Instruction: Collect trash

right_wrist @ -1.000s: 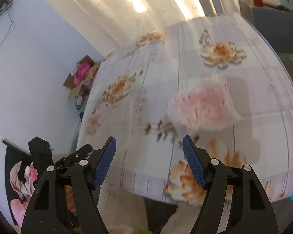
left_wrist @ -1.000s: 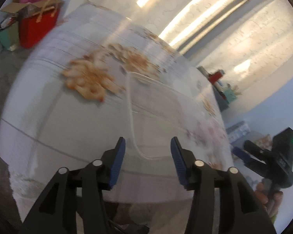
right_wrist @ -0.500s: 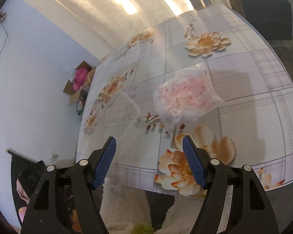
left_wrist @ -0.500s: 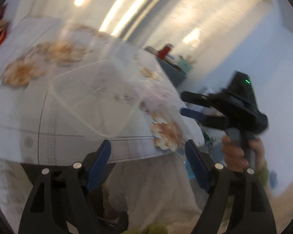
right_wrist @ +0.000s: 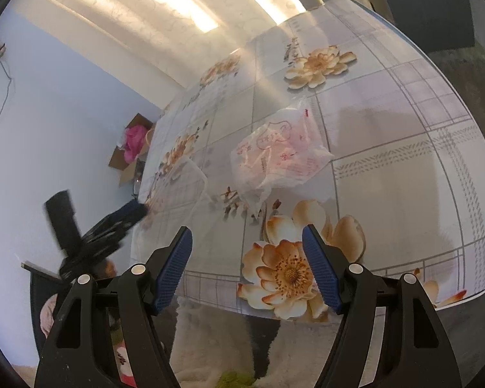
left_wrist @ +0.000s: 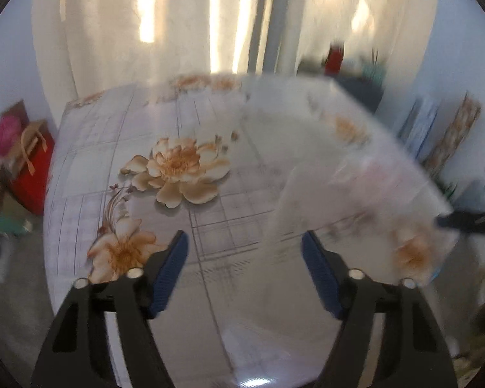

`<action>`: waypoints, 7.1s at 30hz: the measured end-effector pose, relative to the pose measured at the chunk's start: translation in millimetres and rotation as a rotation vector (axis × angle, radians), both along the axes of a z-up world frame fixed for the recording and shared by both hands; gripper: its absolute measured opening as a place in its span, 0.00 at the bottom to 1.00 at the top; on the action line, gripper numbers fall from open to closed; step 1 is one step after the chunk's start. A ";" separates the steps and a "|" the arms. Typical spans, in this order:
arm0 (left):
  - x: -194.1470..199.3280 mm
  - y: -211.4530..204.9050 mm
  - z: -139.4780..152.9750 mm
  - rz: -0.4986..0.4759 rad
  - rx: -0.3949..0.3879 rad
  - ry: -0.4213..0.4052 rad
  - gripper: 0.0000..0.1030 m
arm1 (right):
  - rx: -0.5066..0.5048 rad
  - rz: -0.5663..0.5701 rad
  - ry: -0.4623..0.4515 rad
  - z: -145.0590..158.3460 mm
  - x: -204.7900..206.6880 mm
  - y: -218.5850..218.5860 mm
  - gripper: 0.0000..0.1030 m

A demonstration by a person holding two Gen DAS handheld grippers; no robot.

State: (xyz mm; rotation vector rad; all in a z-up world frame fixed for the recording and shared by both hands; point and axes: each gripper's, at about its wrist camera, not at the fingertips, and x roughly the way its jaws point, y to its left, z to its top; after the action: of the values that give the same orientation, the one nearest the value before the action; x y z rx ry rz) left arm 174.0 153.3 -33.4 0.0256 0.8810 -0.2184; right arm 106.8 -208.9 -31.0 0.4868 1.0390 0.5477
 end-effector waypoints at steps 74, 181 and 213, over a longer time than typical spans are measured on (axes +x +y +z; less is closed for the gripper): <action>-39.2 42.6 -31.7 0.310 -0.276 0.099 0.14 | -0.561 0.096 -0.126 -22.0 57.0 58.7 0.21; -66.7 -130.3 95.1 -0.098 -0.155 -0.231 0.03 | -0.245 -0.449 -0.201 61.9 -69.8 -174.1 0.06; 9.7 -584.2 -167.9 -0.519 0.004 0.350 0.03 | -0.360 -0.943 0.319 -172.4 -129.7 -410.0 0.07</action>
State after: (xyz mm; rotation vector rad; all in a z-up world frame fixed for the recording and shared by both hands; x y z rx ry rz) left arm 183.7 -431.0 -201.3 0.2267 1.2138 -0.7228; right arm -22.9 -618.9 -203.4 0.6824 1.0453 -0.5609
